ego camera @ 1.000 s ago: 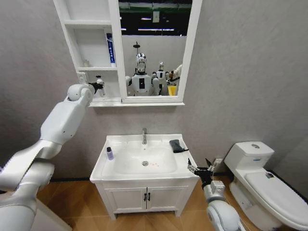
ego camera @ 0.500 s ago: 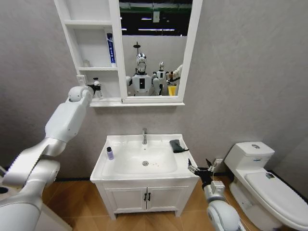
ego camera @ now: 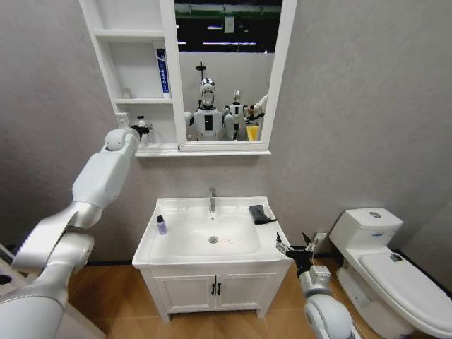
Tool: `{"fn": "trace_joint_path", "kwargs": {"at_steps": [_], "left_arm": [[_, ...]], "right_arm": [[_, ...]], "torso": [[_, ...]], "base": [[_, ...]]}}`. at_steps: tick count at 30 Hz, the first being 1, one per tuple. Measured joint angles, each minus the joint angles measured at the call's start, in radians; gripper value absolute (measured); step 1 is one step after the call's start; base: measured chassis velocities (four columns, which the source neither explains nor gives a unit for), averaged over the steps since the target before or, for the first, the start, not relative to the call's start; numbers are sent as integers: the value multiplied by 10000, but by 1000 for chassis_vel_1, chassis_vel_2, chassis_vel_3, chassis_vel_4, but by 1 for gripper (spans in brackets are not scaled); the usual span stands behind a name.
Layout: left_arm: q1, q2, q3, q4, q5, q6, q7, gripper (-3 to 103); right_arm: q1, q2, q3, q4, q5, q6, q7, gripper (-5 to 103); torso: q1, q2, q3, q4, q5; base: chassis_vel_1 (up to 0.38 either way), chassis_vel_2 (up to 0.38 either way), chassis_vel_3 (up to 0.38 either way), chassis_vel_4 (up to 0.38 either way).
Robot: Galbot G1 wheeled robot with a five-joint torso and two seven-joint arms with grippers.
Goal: Move facial cleanser and shampoo from washbasin to cabinet, then wipe washbasin with towel.
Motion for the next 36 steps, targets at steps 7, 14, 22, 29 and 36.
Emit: {"fn": "trace_joint_path", "kwargs": {"at_steps": [7, 14, 22, 29, 36], "left_arm": [[457, 430, -151, -1310, -244, 138, -510, 100], [2221, 2158, -960, -5103, -1487, 862, -1566, 100], [5427, 3582, -2083, -8282, -1903, 633, -2537, 100], [9056, 2073, -2967, -8604, 454, -1055, -2312, 100], [11045, 118, -3480, -7195, 2804, -2528, -941, 100]], "right_arm": [[-16, 1, -3, 80, -2, 6, -1, 100], [87, 35, -65, -3, -31, -28, -6, 100], [145, 204, -332, -107, -283, -91, -34, 100], [29, 274, -433, -68, -431, -110, -46, 100], [-247, 247, -231, -97, -433, 45, -82, 100]], "torso": [[0, 0, 0, -1, 3], [1, 0, 0, 1, 0], [-2, 3, -3, 6, 4], [-1, 3, 0, 1, -2], [-1, 1, 0, 1, 0]], "base": [[0, 0, 0, 0], [0, 0, 0, 0], [0, 0, 0, 0], [0, 0, 0, 0], [0, 0, 0, 0]]}}
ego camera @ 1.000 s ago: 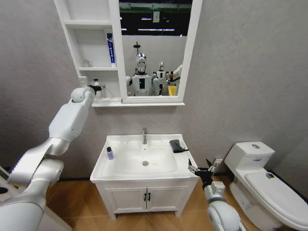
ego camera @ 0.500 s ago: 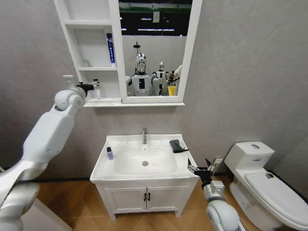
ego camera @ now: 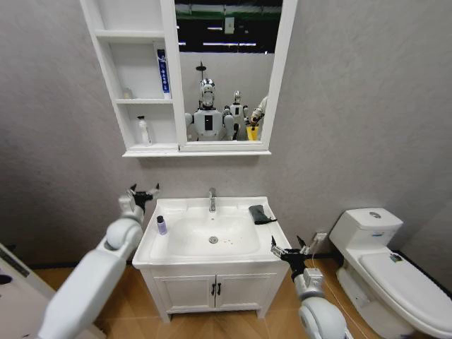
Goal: Move facial cleanser and shampoo from washbasin to cabinet, then wipe washbasin with towel.
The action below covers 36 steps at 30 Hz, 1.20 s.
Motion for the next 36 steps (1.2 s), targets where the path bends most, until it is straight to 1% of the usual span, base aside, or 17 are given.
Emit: {"fn": "trace_joint_path", "kwargs": {"at_steps": [1, 3, 4, 5, 8, 13, 16, 22, 26, 36], "left_arm": [[0, 0, 0, 0, 0, 0, 0, 100], [322, -411, -53, 583, 370, -217, 245, 100], [322, -411, -53, 583, 370, -217, 245, 100], [429, -497, -51, 853, 536, -219, 442, 100], [446, -497, 56, 1112, 604, -146, 603, 100], [339, -555, 153, 1566, 597, -222, 645, 100], [406, -477, 157, 1636, 557, 52, 803, 100], [370, -403, 211, 1820, 472, 261, 833, 100], [139, -375, 257, 2126, 320, 452, 958, 100], [-69, -479, 360, 2352, 248, 482, 971, 100]], "right_arm": [[0, 0, 0, 0, 0, 0, 0, 100], [-34, 34, 10, -30, -9, 42, -1, 100], [-34, 34, 10, -30, -9, 42, -1, 100], [-35, 65, 2, -64, -31, 71, -1, 100], [-29, 112, -26, -142, -66, 118, -1, 100], [-17, 165, -74, -262, -125, 182, -14, 100], [0, 176, -60, -329, -139, 218, -14, 100], [-14, 190, -21, -490, -139, 341, -12, 100], [-27, 248, -24, -570, -137, 397, -12, 100], [90, 207, 9, -717, -100, 372, 9, 100]], "torso": [[0, 0, 0, 0, 0], [1, 0, 0, 0, 1], [1, 0, 0, 0, 1], [1, 0, 1, 0, 1], [1, 1, 0, 0, 4], [1, 0, 0, -2, 3], [1, 0, 1, 0, 1], [1, 0, 0, 1, 0], [2, -1, 1, 0, 1], [1, 0, 1, 0, 1]], "base": [[0, 0, 0, 0], [0, 0, 0, 0], [0, 0, 0, 0], [0, 0, 0, 0], [0, 0, 0, 0], [0, 0, 0, 0], [0, 0, 0, 0], [0, 0, 0, 0], [0, 0, 0, 0], [0, 0, 0, 0]]}}
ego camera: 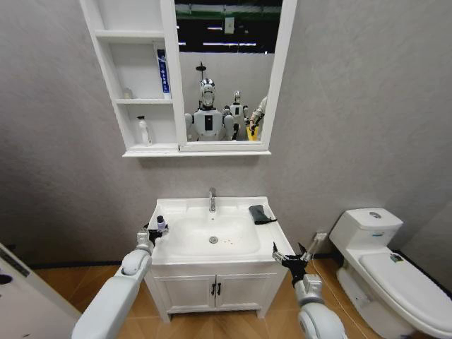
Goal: Move facial cleanser and shampoo from washbasin to cabinet, then wipe washbasin with towel.
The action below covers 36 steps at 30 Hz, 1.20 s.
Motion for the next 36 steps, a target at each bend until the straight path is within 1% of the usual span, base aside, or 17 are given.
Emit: {"fn": "trace_joint_path", "kwargs": {"at_steps": [8, 9, 10, 12, 13, 14, 16, 17, 20, 22, 23, 24, 25, 27, 33, 36], "left_arm": [[-290, -110, 7, 383, 78, 12, 157, 100], [-325, -140, 22, 459, 104, 11, 163, 103], [-325, -140, 22, 459, 104, 11, 163, 103], [-388, -221, 77, 559, 144, 7, 175, 100], [-388, -221, 77, 559, 144, 7, 175, 100], [-414, -256, 95, 586, 152, 8, 181, 97], [-481, -344, 137, 676, 175, 6, 198, 86], [-481, -344, 137, 676, 175, 6, 198, 86], [-538, -390, 166, 795, 178, 2, 307, 70], [-547, -398, 165, 824, 178, 1, 316, 70], [-549, -405, 156, 854, 176, 1, 320, 65], [-549, -405, 156, 854, 176, 1, 320, 65], [-549, -405, 135, 881, 171, -3, 322, 54], [-549, -381, 101, 897, 157, -10, 327, 43], [-569, -338, 56, 899, 137, -30, 348, 43], [-539, -320, -24, 642, 56, -17, 338, 43]], "right_arm": [[58, -6, -3, -13, -48, -185, 55, 100], [58, -7, -1, -34, -49, -185, 75, 100], [58, -7, -1, -34, -49, -185, 75, 100], [67, -3, 13, -65, -46, -184, 102, 100], [67, -3, 13, -65, -46, -184, 102, 100], [76, -3, 20, -71, -42, -183, 107, 100], [107, -9, 33, -77, -30, -177, 113, 100], [107, -9, 33, -77, -30, -177, 113, 100], [114, -39, 37, 37, 26, -168, 124, 100], [110, -43, 37, 76, 41, -168, 124, 100], [106, -43, 36, 92, 53, -165, 123, 100], [106, -43, 36, 92, 53, -165, 123, 100], [97, -41, 34, 93, 52, -150, 116, 100], [79, -31, 19, 87, 46, -136, 109, 100], [84, -25, -11, 84, 28, -128, 103, 100], [112, -39, -29, 86, 9, -130, 105, 100]], "torso": [[0, 0, 0, 0, 0], [0, 0, 0, 0, 0], [0, 0, 0, 0, 0], [0, 0, 0, 1, 0], [0, 0, 0, 1, 0], [0, 0, 0, 0, 0], [0, 0, 0, 0, 0], [0, 0, 0, 0, 0], [0, 0, 0, 0, 0], [0, 0, 0, 0, 0], [0, 0, 0, 0, -1], [0, 0, 0, 0, -1], [0, 0, 0, 0, 0], [0, 0, 0, 0, 0], [0, 0, 0, 1, 0], [1, -1, 0, 1, -2]], "base": [[0, 0, 0, 0], [0, 0, 0, 0], [0, 0, 0, 0], [0, 0, 0, 0], [0, 0, 0, 0], [0, 0, 0, 0], [0, 0, 0, 0], [0, 0, 0, 0], [0, 0, 0, 0], [0, 0, 0, 0], [0, 0, 0, 0], [0, 0, 0, 0], [0, 0, 0, 0], [0, 0, 0, 0], [0, 0, 0, 0], [0, 0, 0, 0]]}}
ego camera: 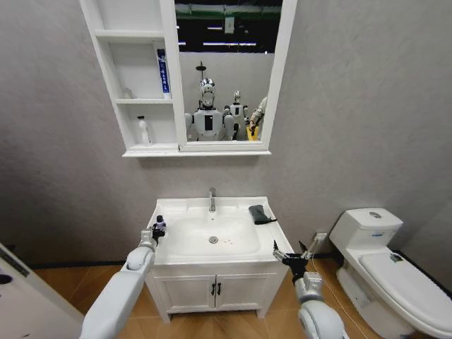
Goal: Move facial cleanser and shampoo from washbasin to cabinet, then wipe washbasin with towel.
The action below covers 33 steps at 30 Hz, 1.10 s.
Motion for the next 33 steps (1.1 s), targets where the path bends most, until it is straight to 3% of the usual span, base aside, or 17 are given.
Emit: {"fn": "trace_joint_path", "kwargs": {"at_steps": [2, 4, 5, 8, 10, 12, 13, 14, 16, 19, 23, 25, 29, 33], "left_arm": [[83, 25, -69, -428, -80, 39, -203, 43], [424, 216, -214, -1824, -462, 289, -1060, 43], [424, 216, -214, -1824, -462, 289, -1060, 43], [581, 854, -143, -4155, -1531, 1129, -2401, 43], [427, 1031, -34, -4644, -1870, 1435, -2734, 43], [-604, 1685, 398, -5684, -3193, 2427, -3702, 43], [-604, 1685, 398, -5684, -3193, 2427, -3702, 43], [-1348, 2059, 588, -6020, -4016, 3061, -4162, 43], [-2335, 2530, 797, -6269, -5000, 3792, -4516, 43], [-3041, 2767, 987, -6271, -5553, 4147, -4625, 43], [-5347, 2849, 1885, -5243, -6201, 4483, -4547, 43], [-6331, 2592, 2457, -4387, -6274, 4484, -4470, 43], [-7135, 2291, 2929, -3562, -6257, 4461, -4241, 43], [-8107, 1931, 3278, -2298, -5777, 4307, -3549, 43]], "right_arm": [[12, -8, -6, 10, -14, -7, 6, 100], [12, -32, -8, 41, -29, -23, 20, 100], [12, -32, -8, 41, -29, -23, 20, 100], [9, -60, -86, 42, -97, -31, 38, 100], [12, -57, -131, 41, -134, -31, 70, 100], [4, -13, -282, 147, -223, -41, 137, 100], [4, -13, -282, 147, -223, -41, 137, 100], [-22, 11, -330, 247, -244, -86, 148, 100], [-72, 18, -338, 346, -263, -130, 148, 100], [-111, 14, -336, 373, -259, -143, 147, 100], [-204, 18, -337, 392, -250, -160, 125, 100], [-227, 77, -348, 326, -283, -147, 115, 100], [-274, 148, -352, 243, -359, -74, 88, 100], [-316, 175, -314, 210, -377, 13, 52, 100]], "torso": [[-1, 0, 0, -1, 1], [-1, 0, 0, 0, 1], [-1, 0, 0, 0, 1], [-2, 0, -1, 4, 2], [-3, 0, -1, 3, 3], [-3, 1, -1, -3, 5], [-3, 1, -1, -3, 5], [-2, 1, -1, -5, 3], [-1, 1, -1, -2, 3], [-2, 0, -1, 3, 1], [-3, 1, -1, -2, 2], [-1, 0, 0, -1, 2], [1, -1, 1, -4, 2], [1, -1, 1, -1, -1]], "base": [[0, 0, 0, 0], [0, 0, 0, 0], [0, 0, 0, 0], [0, 0, 0, 0], [0, 0, 0, 0], [0, 0, 0, 0], [0, 0, 0, 0], [0, 0, 0, 0], [0, 0, 0, 0], [0, 0, 0, 0], [0, 0, 0, 0], [0, 0, 0, 0], [0, 0, 0, 0], [0, 0, 0, 0]]}}
